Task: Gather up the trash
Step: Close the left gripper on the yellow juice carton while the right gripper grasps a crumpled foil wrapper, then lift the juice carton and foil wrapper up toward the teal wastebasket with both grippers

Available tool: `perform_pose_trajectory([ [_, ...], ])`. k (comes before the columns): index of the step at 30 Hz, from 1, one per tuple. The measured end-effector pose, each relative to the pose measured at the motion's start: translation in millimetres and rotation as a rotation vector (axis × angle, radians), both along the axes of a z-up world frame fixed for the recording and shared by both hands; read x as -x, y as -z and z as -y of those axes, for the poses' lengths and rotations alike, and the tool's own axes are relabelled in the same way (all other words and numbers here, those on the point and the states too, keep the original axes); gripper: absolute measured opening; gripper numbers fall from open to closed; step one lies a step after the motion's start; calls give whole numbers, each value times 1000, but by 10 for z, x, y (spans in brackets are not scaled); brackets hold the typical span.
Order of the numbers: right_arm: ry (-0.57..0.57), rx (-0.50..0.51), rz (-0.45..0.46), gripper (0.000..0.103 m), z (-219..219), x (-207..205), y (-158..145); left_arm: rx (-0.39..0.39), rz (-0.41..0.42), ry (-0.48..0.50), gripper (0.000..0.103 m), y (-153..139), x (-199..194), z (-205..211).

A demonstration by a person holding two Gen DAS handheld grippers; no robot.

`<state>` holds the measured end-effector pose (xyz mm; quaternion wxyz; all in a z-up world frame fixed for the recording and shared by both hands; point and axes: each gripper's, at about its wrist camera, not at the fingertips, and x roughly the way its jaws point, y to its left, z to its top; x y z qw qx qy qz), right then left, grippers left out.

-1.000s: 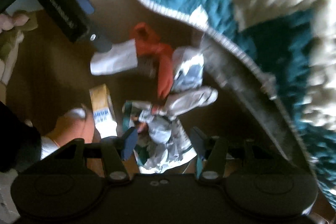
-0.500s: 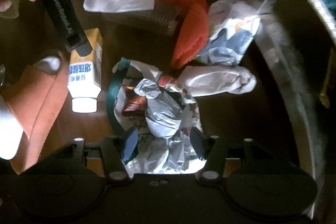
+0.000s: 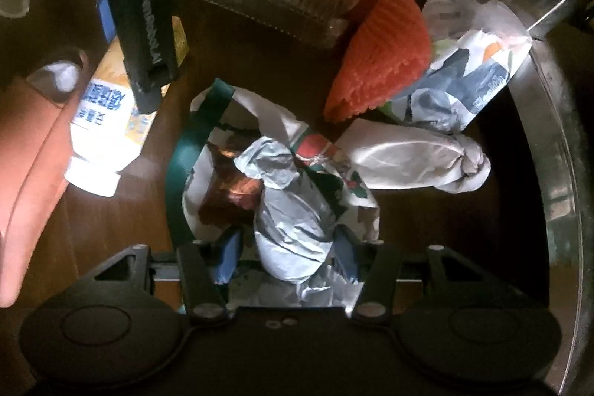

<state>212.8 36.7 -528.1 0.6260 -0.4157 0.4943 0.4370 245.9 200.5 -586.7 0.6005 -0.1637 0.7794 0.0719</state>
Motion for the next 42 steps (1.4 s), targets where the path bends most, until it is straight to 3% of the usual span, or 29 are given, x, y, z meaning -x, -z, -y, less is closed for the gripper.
perform_pose_trajectory([
  [1,-12,2,11,38,2,13,7,3,5,8,57,0,-1,18],
  [2,-21,5,25,35,5,26,4,0,10,17,57,-7,-3,36],
  [5,-18,-21,33,31,44,52,-63,2,37,52,52,-63,-15,96],
  [14,96,-79,41,30,252,59,-612,49,132,106,43,-409,-73,156],
  [21,207,-126,68,30,418,92,-1160,50,266,254,42,-964,-118,389],
  [29,283,-235,152,29,522,175,-2012,14,428,393,42,-1870,-108,517],
  [33,304,-306,223,29,561,237,-2486,-51,530,449,42,-2346,-94,598],
  [37,334,-369,289,29,642,312,-2924,-119,633,459,42,-2828,-126,620],
  [42,387,-440,373,29,793,376,-3436,-142,761,413,42,-3495,-132,706],
])
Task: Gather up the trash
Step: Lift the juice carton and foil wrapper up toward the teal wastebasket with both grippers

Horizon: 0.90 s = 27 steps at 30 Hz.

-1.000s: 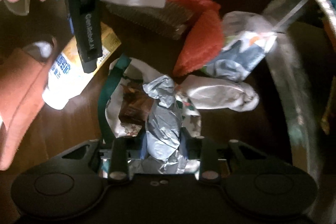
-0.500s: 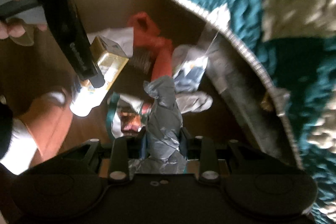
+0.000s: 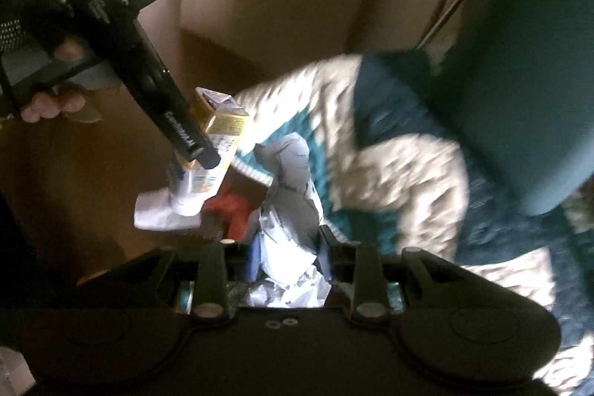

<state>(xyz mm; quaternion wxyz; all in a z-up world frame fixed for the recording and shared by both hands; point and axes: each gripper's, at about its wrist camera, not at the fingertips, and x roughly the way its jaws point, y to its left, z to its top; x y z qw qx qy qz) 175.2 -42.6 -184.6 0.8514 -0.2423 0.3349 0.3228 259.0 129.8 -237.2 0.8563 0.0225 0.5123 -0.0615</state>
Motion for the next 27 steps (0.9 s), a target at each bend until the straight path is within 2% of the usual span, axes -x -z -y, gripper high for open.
perform_pose_trajectory([
  [5,54,-69,58,29,232,78,-528,35,98,-13,42,-659,139,204],
  [14,117,-212,133,29,676,178,-1407,45,238,-5,42,-1641,469,576],
  [19,138,-260,207,29,916,112,-1910,42,328,13,42,-2194,534,777],
  [27,207,-375,360,29,1204,-226,-2675,61,509,29,42,-3056,449,1101],
])
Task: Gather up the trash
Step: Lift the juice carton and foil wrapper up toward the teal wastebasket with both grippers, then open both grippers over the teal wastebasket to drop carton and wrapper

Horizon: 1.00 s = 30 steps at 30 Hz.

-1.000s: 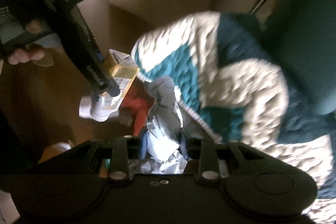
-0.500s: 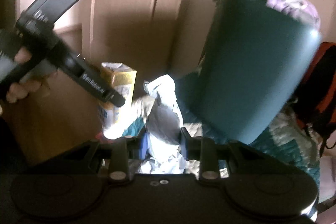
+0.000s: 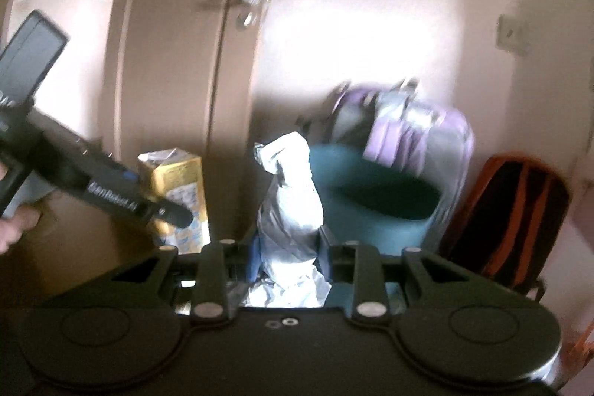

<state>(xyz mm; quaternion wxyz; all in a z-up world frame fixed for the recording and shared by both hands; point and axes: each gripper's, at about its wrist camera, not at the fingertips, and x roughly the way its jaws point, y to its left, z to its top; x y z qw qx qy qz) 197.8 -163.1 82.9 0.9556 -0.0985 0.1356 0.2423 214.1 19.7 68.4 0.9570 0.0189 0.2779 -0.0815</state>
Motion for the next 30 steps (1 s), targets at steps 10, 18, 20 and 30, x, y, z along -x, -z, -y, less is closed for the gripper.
perform_pose_trajectory([
  [10,106,-139,89,29,233,-815,-720,52,182,-15,42,-1000,-390,382],
  [18,161,-95,40,29,236,-1519,-467,8,156,-25,42,-976,-1000,547],
  [20,169,-79,20,29,230,-1654,-366,8,134,-33,42,-897,-1151,556],
  [30,166,-30,-92,30,142,-2113,113,8,85,-75,42,-586,-1839,653],
])
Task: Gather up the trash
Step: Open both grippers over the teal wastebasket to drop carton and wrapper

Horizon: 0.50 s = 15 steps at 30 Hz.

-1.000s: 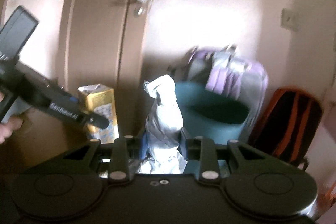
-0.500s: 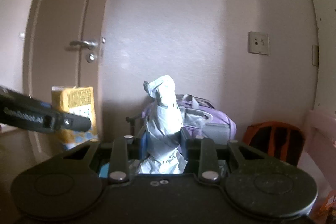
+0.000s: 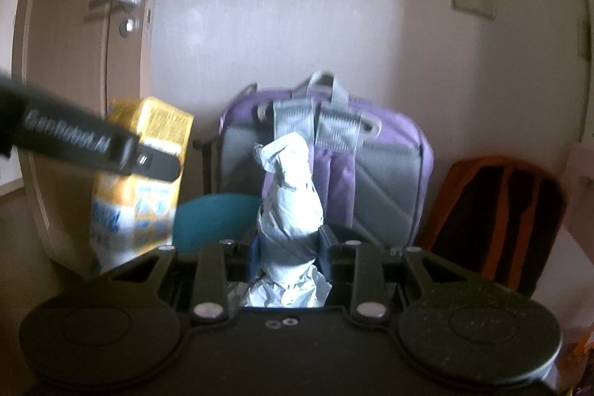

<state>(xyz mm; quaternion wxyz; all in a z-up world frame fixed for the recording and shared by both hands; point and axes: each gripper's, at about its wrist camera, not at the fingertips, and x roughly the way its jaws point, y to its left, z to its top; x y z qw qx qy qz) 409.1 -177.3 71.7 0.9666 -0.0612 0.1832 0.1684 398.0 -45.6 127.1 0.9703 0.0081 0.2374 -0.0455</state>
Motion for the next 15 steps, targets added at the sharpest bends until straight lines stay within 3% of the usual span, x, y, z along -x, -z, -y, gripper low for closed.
perform_pose_trajectory([
  [3,-12,6,-57,33,-29,-87,121,-21,-38,11,42,162,-140,58],
  [7,-25,-7,-145,35,-33,-176,269,-29,-152,16,42,463,-342,66],
  [15,-65,57,-214,39,-68,-210,369,-24,-292,8,43,778,-561,24],
])
